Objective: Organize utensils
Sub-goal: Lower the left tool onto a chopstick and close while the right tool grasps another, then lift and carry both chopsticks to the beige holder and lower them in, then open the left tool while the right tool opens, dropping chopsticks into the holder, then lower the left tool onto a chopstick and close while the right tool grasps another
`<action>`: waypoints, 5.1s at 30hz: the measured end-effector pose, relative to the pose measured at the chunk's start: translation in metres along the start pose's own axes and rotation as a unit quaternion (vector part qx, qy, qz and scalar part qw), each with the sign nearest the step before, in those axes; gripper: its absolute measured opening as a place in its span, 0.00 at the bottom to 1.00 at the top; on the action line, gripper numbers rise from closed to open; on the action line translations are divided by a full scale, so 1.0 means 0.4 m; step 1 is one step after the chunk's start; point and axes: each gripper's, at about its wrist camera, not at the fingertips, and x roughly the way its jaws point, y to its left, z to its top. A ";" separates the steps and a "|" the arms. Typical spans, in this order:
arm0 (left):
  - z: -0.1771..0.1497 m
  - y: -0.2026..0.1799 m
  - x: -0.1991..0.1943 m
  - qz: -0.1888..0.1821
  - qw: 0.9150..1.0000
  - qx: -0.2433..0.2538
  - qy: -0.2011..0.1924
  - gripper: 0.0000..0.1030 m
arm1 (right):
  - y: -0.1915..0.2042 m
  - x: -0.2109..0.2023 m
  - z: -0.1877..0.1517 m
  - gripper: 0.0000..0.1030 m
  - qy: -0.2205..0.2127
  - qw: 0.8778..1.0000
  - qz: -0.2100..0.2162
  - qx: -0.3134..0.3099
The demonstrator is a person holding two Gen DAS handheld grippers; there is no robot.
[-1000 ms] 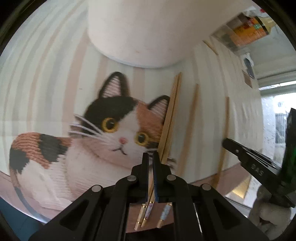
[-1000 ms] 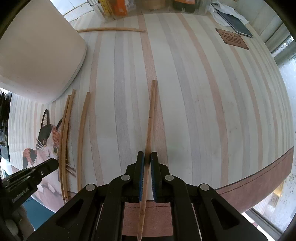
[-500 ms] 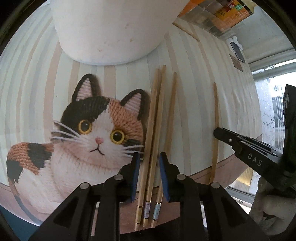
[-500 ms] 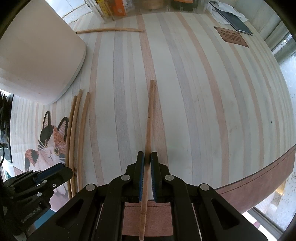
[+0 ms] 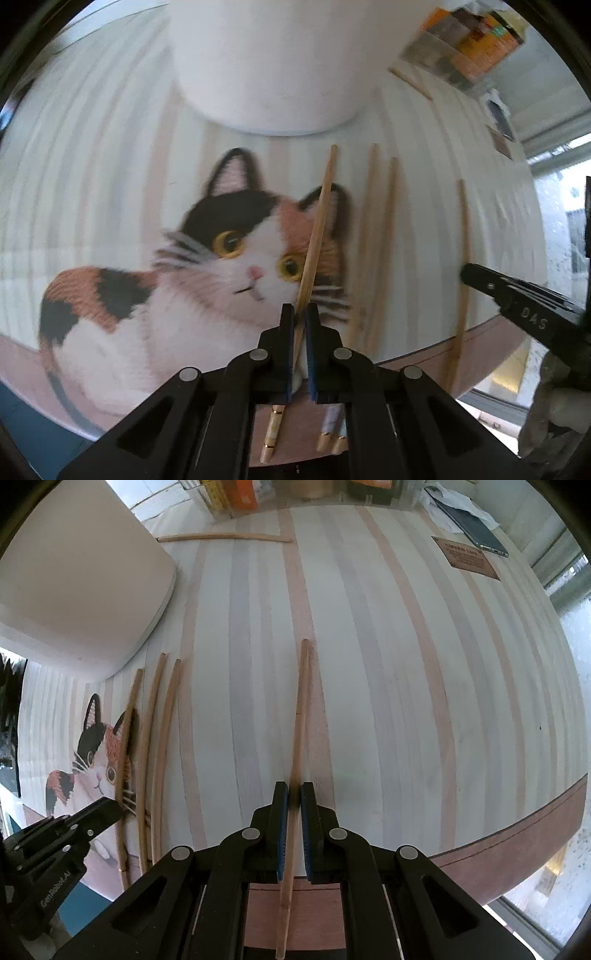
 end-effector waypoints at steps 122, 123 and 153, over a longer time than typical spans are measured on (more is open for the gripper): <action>0.437 0.081 -0.599 -0.019 0.896 -0.094 -0.433 0.05 | 0.263 -0.534 0.398 0.07 -0.362 0.894 0.211 0.158; 0.437 0.078 -0.595 -0.019 0.902 -0.086 -0.422 0.05 | 0.269 -0.531 0.397 0.07 -0.356 0.897 0.215 0.147; 0.084 0.239 -0.140 0.251 0.963 -0.029 -0.095 1.00 | 0.253 -0.025 0.085 0.38 -0.007 0.990 0.125 0.059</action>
